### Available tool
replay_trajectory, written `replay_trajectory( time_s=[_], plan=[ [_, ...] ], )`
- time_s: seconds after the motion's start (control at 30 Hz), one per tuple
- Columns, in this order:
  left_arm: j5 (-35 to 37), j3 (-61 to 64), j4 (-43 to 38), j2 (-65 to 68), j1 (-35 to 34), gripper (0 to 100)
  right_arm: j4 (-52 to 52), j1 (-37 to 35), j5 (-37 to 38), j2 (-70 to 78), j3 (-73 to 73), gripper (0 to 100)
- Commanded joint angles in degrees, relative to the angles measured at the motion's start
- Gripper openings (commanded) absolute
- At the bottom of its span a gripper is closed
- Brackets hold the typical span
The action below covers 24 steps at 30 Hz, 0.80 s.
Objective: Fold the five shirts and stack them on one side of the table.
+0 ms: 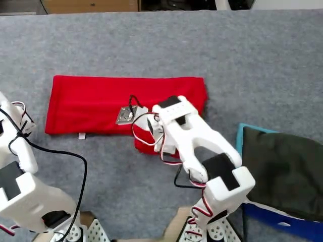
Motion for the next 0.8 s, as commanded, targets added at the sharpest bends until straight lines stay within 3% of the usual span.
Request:
replay_trajectory(
  time_s=[0.0, 0.23, 0.4, 0.57, 0.77],
  plan=[
    [0.2, -1.4, -0.7, -0.3, 0.2, 2, 5.9, 2.3, 0.5, -0.1, -6.3, 0.5],
    [0.2, -1.4, -0.7, -0.3, 0.2, 2, 18.5, 2.3, 4.4, 2.2, -22.3, 0.5],
    [0.2, -1.3, -0.7, -0.3, 0.2, 2, 26.8, 2.6, 4.6, 12.4, -40.2, 0.5],
    [0.2, -1.3, -0.7, -0.2, 0.2, 2, 35.4, 2.7, 10.1, 25.5, -62.7, 0.5],
    [0.2, -1.2, -0.7, -0.2, 0.2, 2, 36.2, 2.4, 10.5, 35.6, -81.7, 0.5]
  ],
)
